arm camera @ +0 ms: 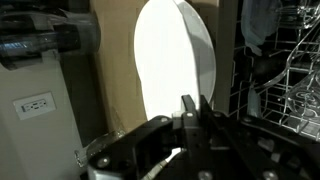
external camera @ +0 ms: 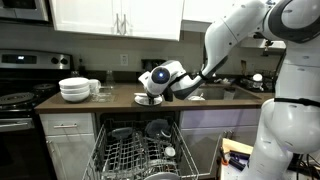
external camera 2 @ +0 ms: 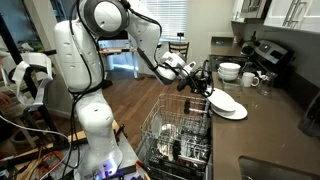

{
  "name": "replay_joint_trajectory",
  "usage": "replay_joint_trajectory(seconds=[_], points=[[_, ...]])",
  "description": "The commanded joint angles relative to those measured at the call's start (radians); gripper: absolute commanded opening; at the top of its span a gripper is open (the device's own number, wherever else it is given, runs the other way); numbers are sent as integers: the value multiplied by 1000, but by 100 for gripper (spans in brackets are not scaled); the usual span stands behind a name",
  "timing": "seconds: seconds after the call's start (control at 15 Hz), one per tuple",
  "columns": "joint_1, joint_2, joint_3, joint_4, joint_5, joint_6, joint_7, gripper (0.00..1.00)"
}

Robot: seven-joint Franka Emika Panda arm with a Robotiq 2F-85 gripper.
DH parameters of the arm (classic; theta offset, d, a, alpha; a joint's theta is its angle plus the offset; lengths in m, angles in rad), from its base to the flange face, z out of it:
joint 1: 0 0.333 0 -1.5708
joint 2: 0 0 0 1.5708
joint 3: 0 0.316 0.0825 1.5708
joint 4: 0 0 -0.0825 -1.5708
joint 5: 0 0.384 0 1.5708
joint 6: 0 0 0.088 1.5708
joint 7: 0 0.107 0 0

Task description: Remove the white plate on the right from the dishwasher and place it on top of the white plate on the countertop

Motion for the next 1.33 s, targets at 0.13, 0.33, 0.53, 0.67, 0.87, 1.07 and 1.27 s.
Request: replay_joint_trajectory(seconds=[0.13, 0.33, 0.53, 0.67, 0.87, 1.07, 1.27], points=[[-36, 31, -14, 54, -83, 37, -14, 2], [-45, 45, -20, 65, -90, 62, -9, 2], [-52, 58, -25, 75, -96, 95, -7, 2], [-58, 66, -29, 81, -103, 112, -4, 2], [-62, 81, -35, 90, -107, 115, -6, 2], [-57, 77, -27, 65, -67, 88, -5, 7], [-57, 81, -28, 67, -67, 88, -5, 7]])
